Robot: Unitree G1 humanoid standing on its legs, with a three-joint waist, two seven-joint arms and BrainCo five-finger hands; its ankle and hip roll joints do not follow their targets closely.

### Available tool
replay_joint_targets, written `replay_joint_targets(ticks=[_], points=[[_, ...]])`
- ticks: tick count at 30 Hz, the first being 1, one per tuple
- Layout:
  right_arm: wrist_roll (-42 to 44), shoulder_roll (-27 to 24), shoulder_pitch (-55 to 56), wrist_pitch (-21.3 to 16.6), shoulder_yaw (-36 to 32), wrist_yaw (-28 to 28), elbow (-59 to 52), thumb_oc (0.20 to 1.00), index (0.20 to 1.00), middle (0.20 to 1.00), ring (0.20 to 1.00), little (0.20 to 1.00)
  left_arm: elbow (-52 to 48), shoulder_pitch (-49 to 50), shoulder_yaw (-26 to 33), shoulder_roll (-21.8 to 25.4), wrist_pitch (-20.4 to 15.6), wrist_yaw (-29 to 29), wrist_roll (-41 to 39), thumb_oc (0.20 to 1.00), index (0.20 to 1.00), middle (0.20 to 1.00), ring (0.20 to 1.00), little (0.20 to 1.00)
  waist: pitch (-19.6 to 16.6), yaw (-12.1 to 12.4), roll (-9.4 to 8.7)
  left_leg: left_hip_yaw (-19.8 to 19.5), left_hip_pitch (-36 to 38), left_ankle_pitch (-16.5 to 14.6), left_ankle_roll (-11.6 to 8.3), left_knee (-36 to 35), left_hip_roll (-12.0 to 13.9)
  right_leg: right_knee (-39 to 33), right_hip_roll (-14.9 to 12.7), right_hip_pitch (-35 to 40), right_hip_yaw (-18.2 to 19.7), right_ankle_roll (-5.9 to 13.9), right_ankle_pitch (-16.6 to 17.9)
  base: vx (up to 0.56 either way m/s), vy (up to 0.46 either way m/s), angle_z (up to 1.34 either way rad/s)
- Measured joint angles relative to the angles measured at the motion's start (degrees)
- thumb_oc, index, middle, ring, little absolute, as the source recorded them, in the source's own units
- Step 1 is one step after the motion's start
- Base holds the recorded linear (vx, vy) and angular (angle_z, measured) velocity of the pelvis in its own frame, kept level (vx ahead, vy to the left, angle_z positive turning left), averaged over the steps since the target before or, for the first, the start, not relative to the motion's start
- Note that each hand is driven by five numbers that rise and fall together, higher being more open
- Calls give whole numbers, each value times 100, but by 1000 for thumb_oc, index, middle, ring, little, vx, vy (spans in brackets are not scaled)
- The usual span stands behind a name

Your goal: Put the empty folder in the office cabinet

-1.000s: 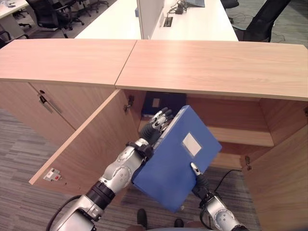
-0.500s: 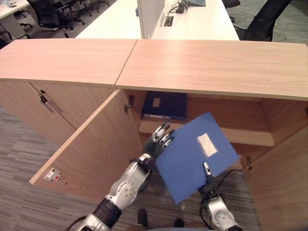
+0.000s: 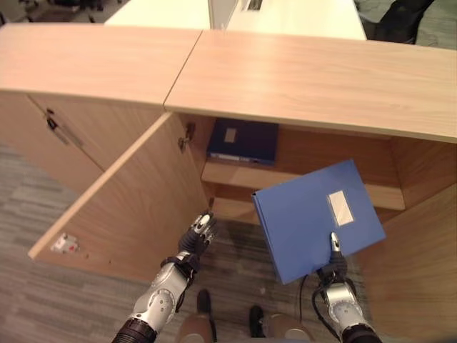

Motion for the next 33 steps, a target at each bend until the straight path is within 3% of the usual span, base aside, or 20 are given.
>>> replay_joint_targets(ticks=[2,5,11,12,13,14,16,19,23,27,29,30,31,33], points=[[-1,-49,-22,-62,-152,-41,-251,200,200,200,200,200,3,23,3,-56,18,-18,0,1000,1000,1000,1000,1000,108,119,79,-15,-238,-174,-18,-371,-137,-68,-1,18,1,-150,-22,152,52,35],[0,-34,-187,-137,-193,-78,-407,200,200,200,200,200,8,45,18,-113,39,-16,-2,1000,1000,1000,1000,1000,139,248,154,89,-425,-171,-19,-1004,-231,-124,55,21,83,-240,38,183,88,-6],[3,-15,-254,-187,-108,-98,-441,200,200,200,200,200,-1,20,17,-139,57,-54,-3,1000,1000,1000,1000,1000,74,197,191,132,-225,-173,53,-1249,-218,-591,243,533,444,-29,44,224,111,-38],[7,-25,-245,-188,-98,-100,-439,200,200,200,200,200,-4,-12,16,-147,57,-65,-3,1000,1000,1000,1000,1000,43,172,214,144,-132,106,291,-1259,-218,-606,260,566,508,95,-29,256,136,-42],[7,-20,-242,-188,-92,-103,-437,200,200,200,200,200,-6,-31,17,-146,56,-68,-3,1000,1000,1000,1000,1000,37,171,202,172,-127,278,371,-1237,-224,-609,239,588,538,158,-74,263,155,-28],[9,24,-233,-188,-4,-119,-422,200,200,200,200,200,-5,-59,17,-109,57,-66,-3,1000,1000,1000,1000,1000,-32,165,70,293,-133,417,528,-1179,-340,-601,78,596,559,308,-197,193,113,-16],[1,95,-259,-182,76,-118,-426,200,200,200,200,200,-53,-98,18,-60,57,-67,-2,1000,1000,1000,1000,1000,-134,158,-81,392,-90,295,693,-1166,-574,-638,-190,656,545,488,-298,272,221,-2],[-4,286,-429,-167,120,-120,-421,200,200,200,200,200,-103,-264,29,38,35,-73,-1,1000,1000,1000,1000,1000,-161,247,-120,554,19,104,898,-1075,-787,-599,-471,747,540,736,-370,234,204,-13],[-172,416,-616,-101,317,-99,-442,200,200,200,200,200,-160,-108,63,123,25,-95,10,1000,1000,1000,1000,1000,-288,344,8,801,214,-333,961,-929,-979,-426,-756,820,515,873,-417,251,254,-33],[-190,406,-231,-66,234,-100,-575,200,200,200,200,200,-193,267,50,106,78,-134,50,1000,1000,1000,1000,1000,-518,235,160,815,323,-521,1049,-908,-1132,621,-978,410,345,999,-551,139,208,1],[-213,410,-63,-57,166,-102,-609,200,200,200,200,200,-197,373,43,108,112,-136,74,1000,1000,1000,1000,1000,-556,189,190,814,393,-564,1122,-941,-1198,1652,-1113,-29,315,1002,-569,137,147,2],[-214,417,35,-55,172,-102,-614,200,200,200,200,200,-233,452,46,114,121,-140,88,1000,1000,1000,1000,1000,-573,162,187,843,440,-686,1275,-940,-1263,2137,-1296,-287,245,999,-486,127,85,-9],[-217,404,90,-49,181,-103,-617,200,200,200,200,200,-241,504,44,118,139,-142,90,1000,1000,1000,1000,1000,-576,178,188,920,516,-594,1267,-961,-1285,2346,-1502,-383,105,1003,-518,90,61,-18],[-252,412,155,-38,205,-103,-618,200,200,200,200,200,-355,642,61,131,156,-157,90,1000,1000,1000,1000,1000,-616,189,255,1019,547,-630,1324,-975,-1250,2286,-1871,-481,-175,1050,-485,86,19,-34]])
